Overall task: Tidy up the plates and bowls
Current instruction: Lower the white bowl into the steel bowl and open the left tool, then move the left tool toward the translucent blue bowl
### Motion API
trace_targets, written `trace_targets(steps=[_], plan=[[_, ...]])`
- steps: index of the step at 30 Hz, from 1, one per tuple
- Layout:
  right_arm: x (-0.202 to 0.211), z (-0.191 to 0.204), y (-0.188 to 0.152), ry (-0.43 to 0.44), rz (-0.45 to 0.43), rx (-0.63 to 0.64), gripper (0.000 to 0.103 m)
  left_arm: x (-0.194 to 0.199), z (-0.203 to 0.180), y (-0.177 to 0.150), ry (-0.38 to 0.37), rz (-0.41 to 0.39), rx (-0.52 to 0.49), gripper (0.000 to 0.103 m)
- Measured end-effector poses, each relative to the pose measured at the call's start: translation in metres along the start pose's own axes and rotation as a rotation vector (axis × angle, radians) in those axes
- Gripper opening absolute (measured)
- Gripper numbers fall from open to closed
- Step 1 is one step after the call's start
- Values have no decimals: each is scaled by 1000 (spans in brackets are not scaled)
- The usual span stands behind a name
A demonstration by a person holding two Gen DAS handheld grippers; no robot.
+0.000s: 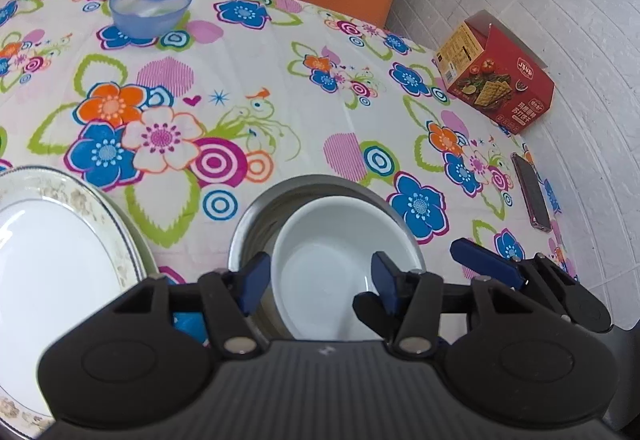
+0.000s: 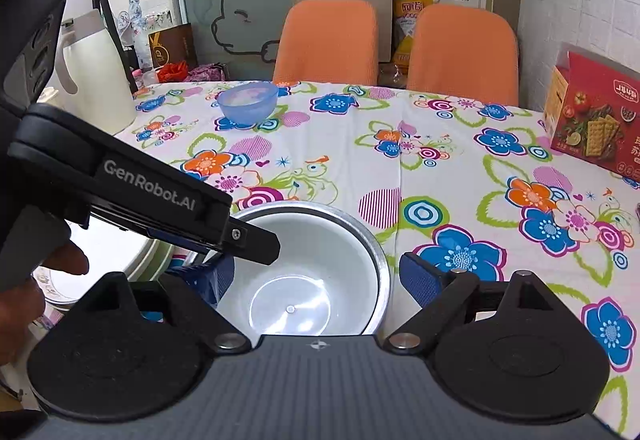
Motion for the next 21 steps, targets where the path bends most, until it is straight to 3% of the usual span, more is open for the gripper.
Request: trace_targets(steps=[8,13,21], plan=[[7,-8,13,-20,-21,-1,77,18,-4,11,-39,-34,-29,60],[1,-14,26,-48,-35,-9,77,22,10,22,1,-56,-32,60],[-36,-5,53,-44,3,25,77,23,62,45,85,-62,17,60]])
Point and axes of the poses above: each gripper's, at about its wrist camera, not at the fingertips, and x roughly against the way its jaws point, z to its left, y to its top, the point moved 4 cm from there along -x, roughly the way its jaws point, and after that the axes turned 10 degrees about -y, right-handed, at the moved point
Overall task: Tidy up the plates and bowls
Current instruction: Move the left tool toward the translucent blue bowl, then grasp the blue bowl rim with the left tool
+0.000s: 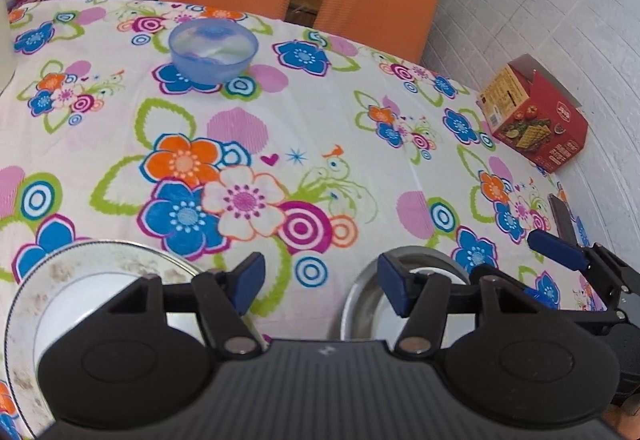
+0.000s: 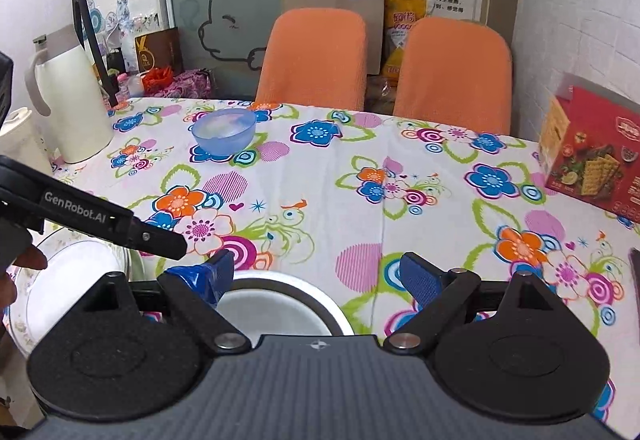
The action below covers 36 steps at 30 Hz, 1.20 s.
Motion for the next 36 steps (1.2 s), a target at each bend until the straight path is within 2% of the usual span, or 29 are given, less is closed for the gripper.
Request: trace_targets(steps=[6,10,14,20,27,36], plan=[[-46,38,36,57,28,100,77,-1,40,31,52,4,18,60],[-84,64,67,102,37,150,77,5,81,75,117,-65,54,60],[-124,83,96,159,53,119,77,0,121,129,168,-118,108,60],[-179,103,127,158,72,87,77,-43,155,179,160,-78,183,60],[-215,117,131,142,117,134,77,-82,171,195,174,-29,203,60],[-240,128,127,154,158,155,77,-95,173,203,184,-16,182,60]])
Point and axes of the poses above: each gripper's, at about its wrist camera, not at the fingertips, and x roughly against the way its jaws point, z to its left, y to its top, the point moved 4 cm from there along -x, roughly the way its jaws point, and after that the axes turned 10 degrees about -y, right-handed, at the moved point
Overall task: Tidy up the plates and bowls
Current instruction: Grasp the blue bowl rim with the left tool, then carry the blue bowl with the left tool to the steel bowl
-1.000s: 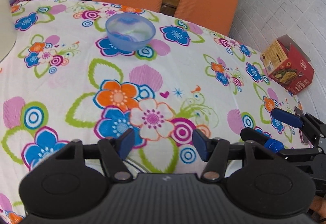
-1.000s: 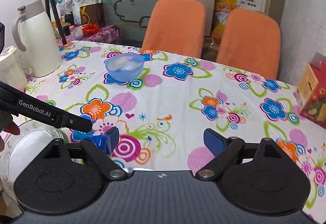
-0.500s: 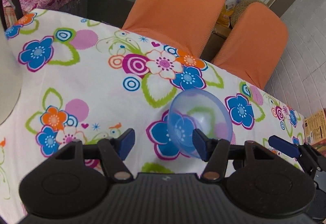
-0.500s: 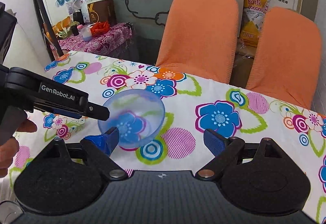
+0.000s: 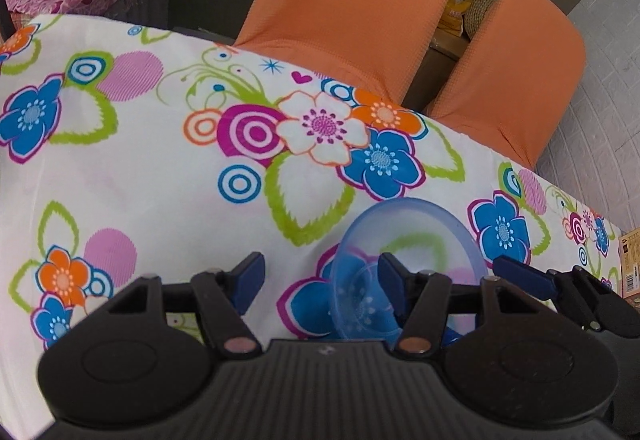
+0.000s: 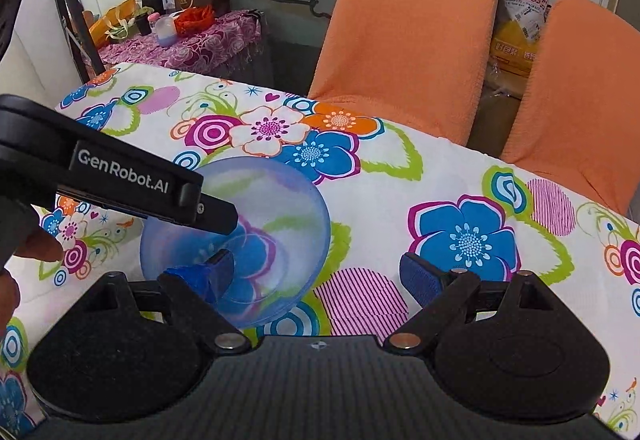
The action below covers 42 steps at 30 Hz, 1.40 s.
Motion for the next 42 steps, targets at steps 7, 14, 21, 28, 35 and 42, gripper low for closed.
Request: trace_targets(steps=[7,14,21,28,35,42], plan=[[-9,3,-2,-2,15,10,77,-3,-4,0,15,-7,-30,61],[-13,1,0,-10,0,-3,78,-4,-9,-4,36,-20,-63,62],[-11,3,0,-22,12,-9,78,-4,-9,-6,42,-29,-64,63],[1,28,-9,46,14,10,77,-3,-16,-13,70,-11,-91,56],[21,41,-12,45,16,28,77,6,-19,-23,-15,65,-84,23],[23,31,-20,57,54,-19,77,13,-21,-31,-28,78,-72,23]])
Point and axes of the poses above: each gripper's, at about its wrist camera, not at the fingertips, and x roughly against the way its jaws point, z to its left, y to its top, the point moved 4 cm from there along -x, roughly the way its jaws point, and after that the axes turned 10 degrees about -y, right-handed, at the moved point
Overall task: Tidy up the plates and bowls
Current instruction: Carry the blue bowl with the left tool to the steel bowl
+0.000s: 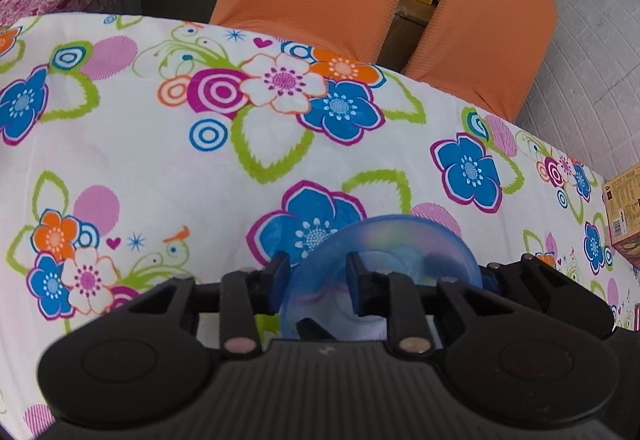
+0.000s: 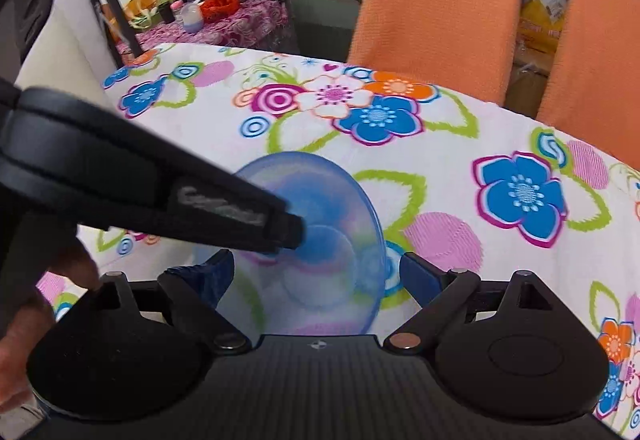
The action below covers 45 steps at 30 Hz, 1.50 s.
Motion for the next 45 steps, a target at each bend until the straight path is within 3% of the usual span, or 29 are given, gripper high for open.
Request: trace_targets(steps=[3,7,11,13,15,21,28,37,45], plan=[[-1,-15,-5,-50,-16,-25,77,-1,6,-1,24,-5,0,22],[2,-29,-11,-33,-32,-65,76,0,9,0,35,-25,-5,22],[0,-17,-15,25,-41,-34,73,-3,1,-3,41,-32,-39,23],[2,-5,-15,39,-48,-2,66,-6,-3,-5,13,-17,-36,11],[10,0,-9,45,-61,1,66,-5,-7,-4,4,-10,-38,11],[12,-4,-11,97,34,-56,67,1,-8,-3,-23,22,-6,10],[39,-7,-25,86,42,-84,69,15,-26,-22,-23,29,-25,10],[109,-32,-68,23,27,-132,69,48,-85,-71,-124,32,-63,10],[183,-55,-140,-61,6,-216,67,69,-156,-151,-212,64,-146,11]])
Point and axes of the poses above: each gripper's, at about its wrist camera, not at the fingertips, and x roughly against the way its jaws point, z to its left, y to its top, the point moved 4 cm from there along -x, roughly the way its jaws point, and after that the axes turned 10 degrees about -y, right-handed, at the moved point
